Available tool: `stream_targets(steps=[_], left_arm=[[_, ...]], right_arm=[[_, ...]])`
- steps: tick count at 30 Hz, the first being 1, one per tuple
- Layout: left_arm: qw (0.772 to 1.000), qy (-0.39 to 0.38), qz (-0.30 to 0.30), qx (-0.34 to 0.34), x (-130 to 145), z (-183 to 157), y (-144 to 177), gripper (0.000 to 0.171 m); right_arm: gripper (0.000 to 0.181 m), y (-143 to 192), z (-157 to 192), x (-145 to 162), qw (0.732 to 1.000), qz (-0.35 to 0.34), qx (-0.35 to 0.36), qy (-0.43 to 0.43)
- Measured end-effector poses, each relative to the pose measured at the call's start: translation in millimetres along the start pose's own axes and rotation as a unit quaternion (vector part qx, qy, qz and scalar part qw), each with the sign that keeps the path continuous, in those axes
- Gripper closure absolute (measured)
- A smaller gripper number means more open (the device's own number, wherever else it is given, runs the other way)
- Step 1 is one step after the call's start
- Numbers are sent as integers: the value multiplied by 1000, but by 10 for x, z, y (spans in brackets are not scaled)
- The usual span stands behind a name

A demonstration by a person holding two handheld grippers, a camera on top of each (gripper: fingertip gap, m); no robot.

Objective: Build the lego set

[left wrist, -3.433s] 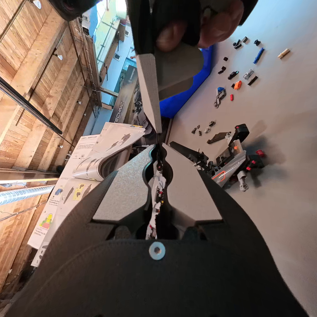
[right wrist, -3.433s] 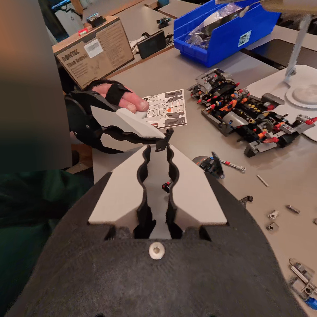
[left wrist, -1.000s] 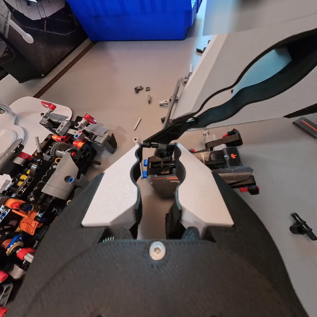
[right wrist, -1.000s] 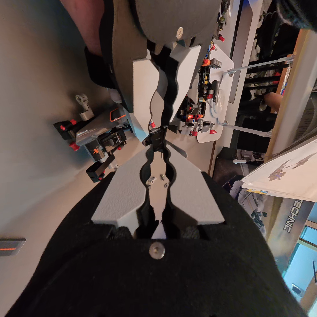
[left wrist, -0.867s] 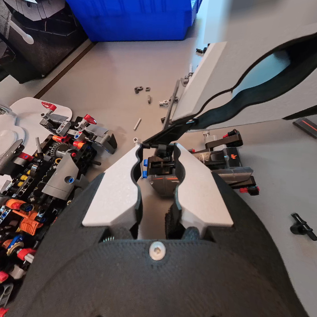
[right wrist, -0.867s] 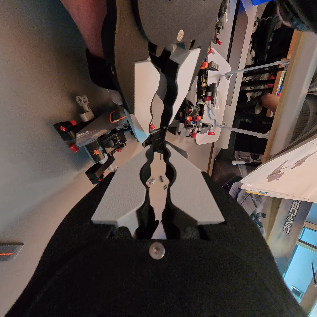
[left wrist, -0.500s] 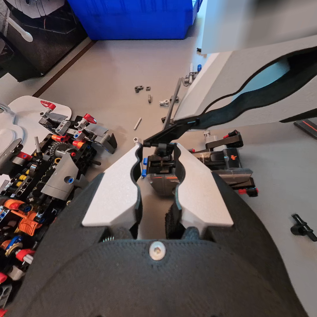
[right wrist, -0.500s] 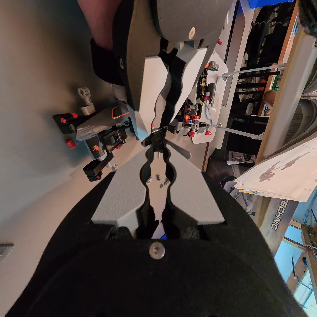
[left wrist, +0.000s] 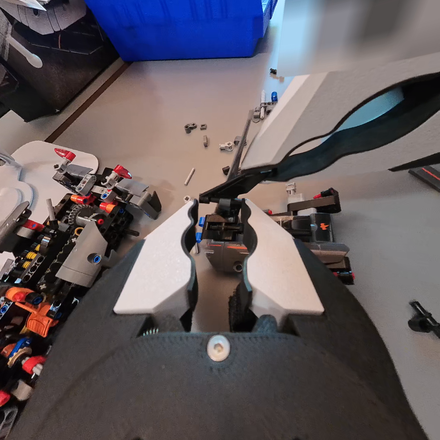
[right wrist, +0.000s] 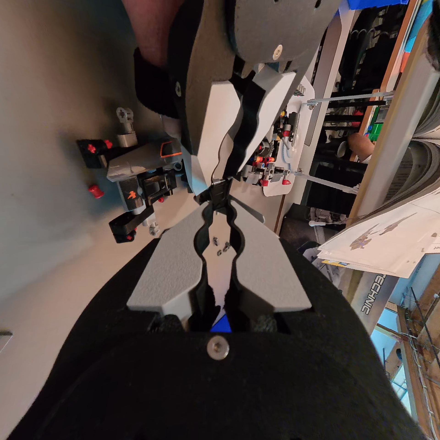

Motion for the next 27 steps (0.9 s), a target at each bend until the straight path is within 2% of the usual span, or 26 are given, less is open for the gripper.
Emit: stream_targets(steps=[12,14,19,27], left_arm=[[1000,-3,0,3,-5,-6,-10,138],[1000,2,1,4,-4,3,-9,130],[999,20,-1,33,3,8,29,125],[999,15,-11,42,-14,53,68,137]], right_arm=[[172,-12,12,1,1000,-2,4,-16],[173,-13,11,1,1000,-2,4,-16],[172,-16,1,7,1000,-2,2,-15],[172,-18,-1,10,1000,-6,0,-16]])
Point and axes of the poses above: each gripper's, where its closed fingertips meet, y back along the fingers, x out of its underside, z = x × y across the jaws, the point moved 6 cm from there along y, back along the fingers, and after that the axes turned 5 degrees about -z, right-handed, at the moved point
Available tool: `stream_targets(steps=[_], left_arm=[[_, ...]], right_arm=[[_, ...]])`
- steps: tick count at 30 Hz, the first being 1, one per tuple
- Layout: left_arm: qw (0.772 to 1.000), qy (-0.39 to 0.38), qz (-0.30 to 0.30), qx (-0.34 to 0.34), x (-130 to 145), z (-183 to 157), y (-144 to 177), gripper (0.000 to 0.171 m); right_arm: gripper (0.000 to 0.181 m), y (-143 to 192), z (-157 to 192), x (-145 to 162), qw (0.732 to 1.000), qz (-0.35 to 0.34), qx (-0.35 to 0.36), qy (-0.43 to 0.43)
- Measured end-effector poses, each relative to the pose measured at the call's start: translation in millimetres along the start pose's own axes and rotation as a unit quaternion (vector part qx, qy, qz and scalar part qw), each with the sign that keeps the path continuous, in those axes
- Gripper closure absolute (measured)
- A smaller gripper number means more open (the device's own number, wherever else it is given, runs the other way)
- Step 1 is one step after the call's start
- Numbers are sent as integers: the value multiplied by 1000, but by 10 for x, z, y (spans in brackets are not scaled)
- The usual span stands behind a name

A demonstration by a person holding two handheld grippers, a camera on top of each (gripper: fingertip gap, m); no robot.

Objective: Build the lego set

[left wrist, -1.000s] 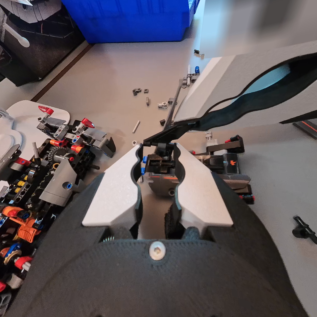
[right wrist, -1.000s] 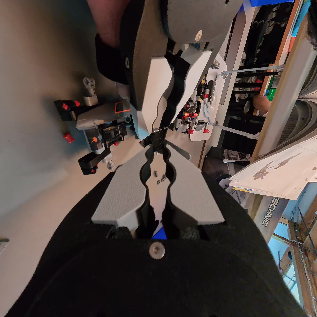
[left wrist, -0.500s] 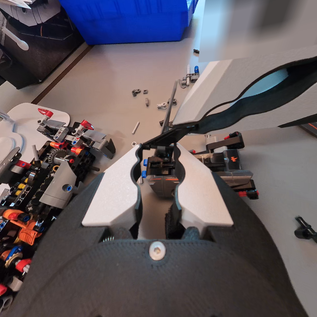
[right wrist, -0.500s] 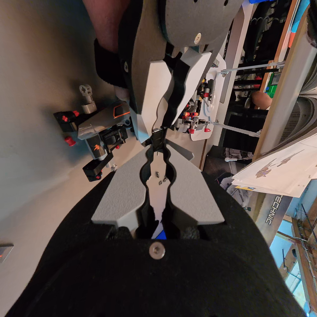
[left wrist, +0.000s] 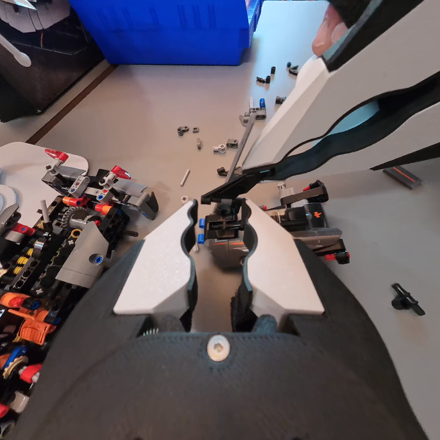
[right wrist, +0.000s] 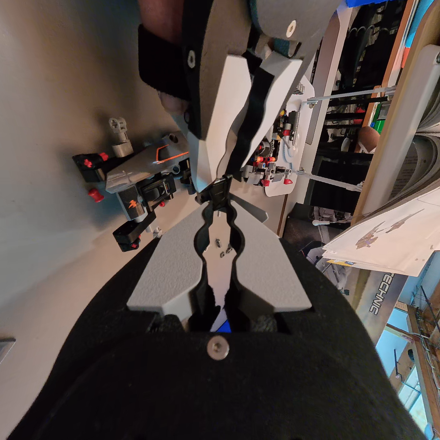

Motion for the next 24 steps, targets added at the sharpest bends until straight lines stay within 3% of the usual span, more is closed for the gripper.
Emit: stream_targets(steps=[10,15,24], left_arm=[[999,-30,16,-8,34,-43,-58,131],[999,-34,2,23,8,-23,50,133],[999,-45,5,3,26,0,7,141]], right_arm=[[172,-1,0,-3,1000,-2,0,1],[172,-2,-3,-6,1000,-3,-1,2],[172,-8,-10,-7,1000,-4,-1,1]])
Point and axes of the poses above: each gripper's, where its closed fingertips meet, y back along the fingers, x out of its underside, z = x × y across the jaws, the point moved 6 cm from there along y, back along the fingers, and after that the axes turned 5 degrees about -z, right-handed, at the moved point
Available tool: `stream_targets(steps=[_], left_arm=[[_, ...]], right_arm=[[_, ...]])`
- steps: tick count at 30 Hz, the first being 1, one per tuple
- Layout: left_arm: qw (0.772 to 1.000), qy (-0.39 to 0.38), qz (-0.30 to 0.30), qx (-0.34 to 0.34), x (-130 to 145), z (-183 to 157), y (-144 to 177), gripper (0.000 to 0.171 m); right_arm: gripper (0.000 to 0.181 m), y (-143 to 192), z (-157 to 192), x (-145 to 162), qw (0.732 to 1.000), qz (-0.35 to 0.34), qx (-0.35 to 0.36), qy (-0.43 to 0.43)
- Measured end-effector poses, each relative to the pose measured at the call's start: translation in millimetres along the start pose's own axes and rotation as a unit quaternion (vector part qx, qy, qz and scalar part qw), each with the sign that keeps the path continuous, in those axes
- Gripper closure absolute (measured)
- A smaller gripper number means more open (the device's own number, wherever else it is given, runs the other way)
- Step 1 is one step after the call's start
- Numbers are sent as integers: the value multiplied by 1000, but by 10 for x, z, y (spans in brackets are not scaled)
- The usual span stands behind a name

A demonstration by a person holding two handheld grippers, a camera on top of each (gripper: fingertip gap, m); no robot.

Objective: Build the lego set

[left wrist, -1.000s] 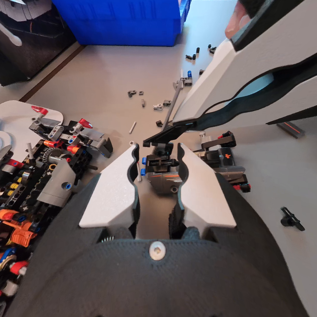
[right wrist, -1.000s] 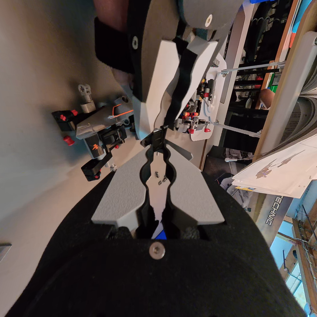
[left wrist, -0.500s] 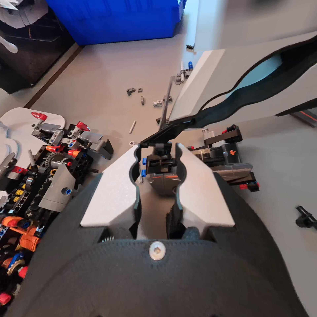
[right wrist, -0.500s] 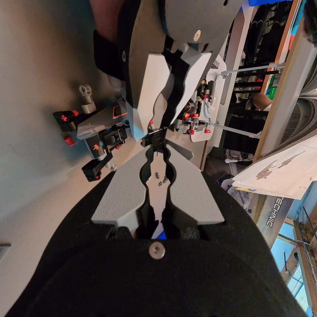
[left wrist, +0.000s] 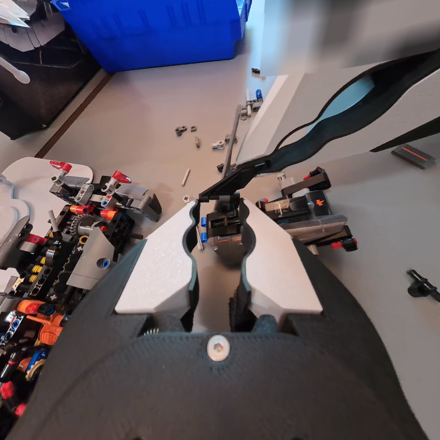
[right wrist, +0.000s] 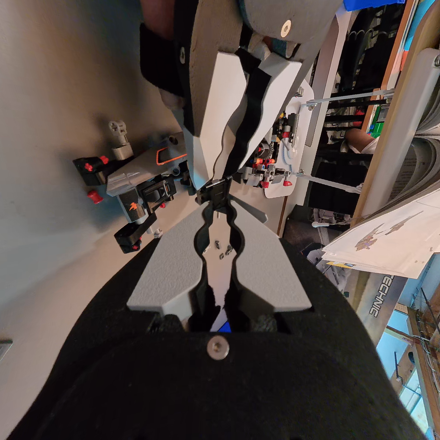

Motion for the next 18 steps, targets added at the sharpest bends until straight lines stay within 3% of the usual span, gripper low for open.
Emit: stream_targets(steps=[18], left_arm=[[999,-29,-9,-31,-2,-20,-29,140]], right_arm=[[173,-1,-5,35,1000,-15,1,-19]])
Point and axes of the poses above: each gripper's, where its closed fingertips meet, y back along the fingers, x out of its underside, z = x × y across the jaws, the point moved 6 cm from there along y, back along the fingers, and after that the axes turned 5 degrees about -z, right-handed, at the moved point
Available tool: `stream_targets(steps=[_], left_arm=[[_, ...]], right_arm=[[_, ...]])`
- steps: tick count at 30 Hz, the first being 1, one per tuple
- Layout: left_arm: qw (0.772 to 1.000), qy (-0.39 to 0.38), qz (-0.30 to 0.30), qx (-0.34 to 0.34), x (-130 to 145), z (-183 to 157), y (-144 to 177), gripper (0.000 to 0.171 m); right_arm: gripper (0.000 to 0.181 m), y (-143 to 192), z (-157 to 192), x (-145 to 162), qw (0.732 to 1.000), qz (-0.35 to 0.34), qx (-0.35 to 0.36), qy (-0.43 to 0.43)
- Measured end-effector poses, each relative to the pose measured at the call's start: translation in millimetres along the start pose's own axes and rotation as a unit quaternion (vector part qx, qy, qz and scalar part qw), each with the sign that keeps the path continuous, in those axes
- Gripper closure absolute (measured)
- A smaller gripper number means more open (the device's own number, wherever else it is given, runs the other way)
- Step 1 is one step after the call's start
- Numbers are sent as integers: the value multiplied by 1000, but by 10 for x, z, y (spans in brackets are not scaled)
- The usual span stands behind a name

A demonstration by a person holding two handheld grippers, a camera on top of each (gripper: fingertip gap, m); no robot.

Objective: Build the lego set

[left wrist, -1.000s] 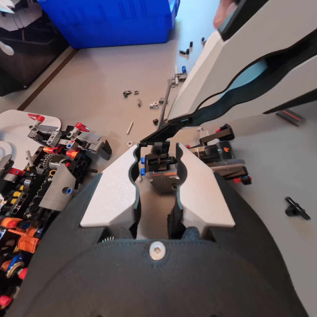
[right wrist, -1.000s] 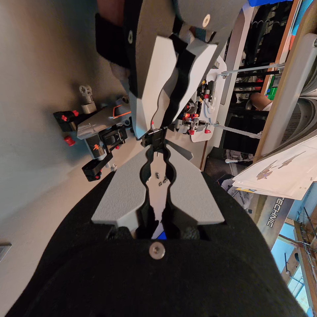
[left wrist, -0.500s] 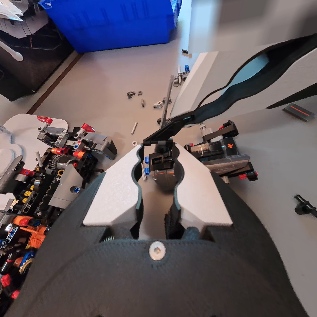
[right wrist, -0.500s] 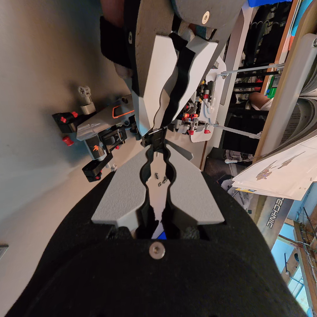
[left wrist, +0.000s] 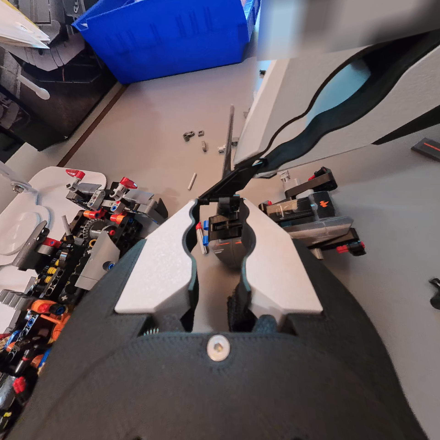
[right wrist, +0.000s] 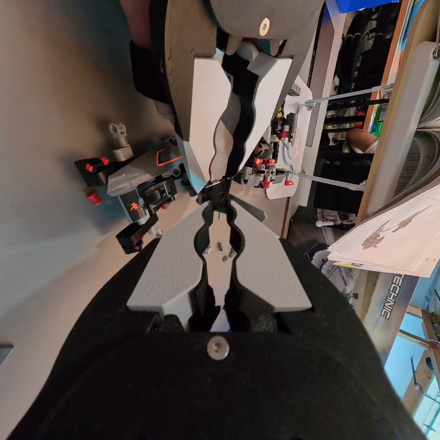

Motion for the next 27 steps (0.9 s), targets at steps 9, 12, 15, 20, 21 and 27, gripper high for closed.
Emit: stream_targets(steps=[9,12,15,20,21,27], left_arm=[[1000,-5,1,-3,-5,-12,-14,140],[1000,-5,3,-5,-4,-12,-21,140],[1000,-6,7,-6,0,-15,-32,137],[1000,0,6,-8,-7,-5,-38,135],[1000,1,4,-7,-10,-5,-35,136],[1000,-4,9,-7,-7,-17,-52,137]], right_arm=[[173,18,9,-11,1000,14,8,12],[173,15,11,0,1000,20,10,16],[173,49,-6,-35,1000,18,16,15],[173,30,-19,-21,999,27,16,21],[173,26,-13,-21,999,30,14,24],[173,8,20,-17,998,48,4,32]])
Point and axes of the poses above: each gripper's, where its closed fingertips meet, y back along the fingers, x out of its underside, z = x × y across the jaws, the point moved 6 cm from there along y, back along the fingers, and after that the axes turned 5 degrees about -z, right-handed, at the moved point
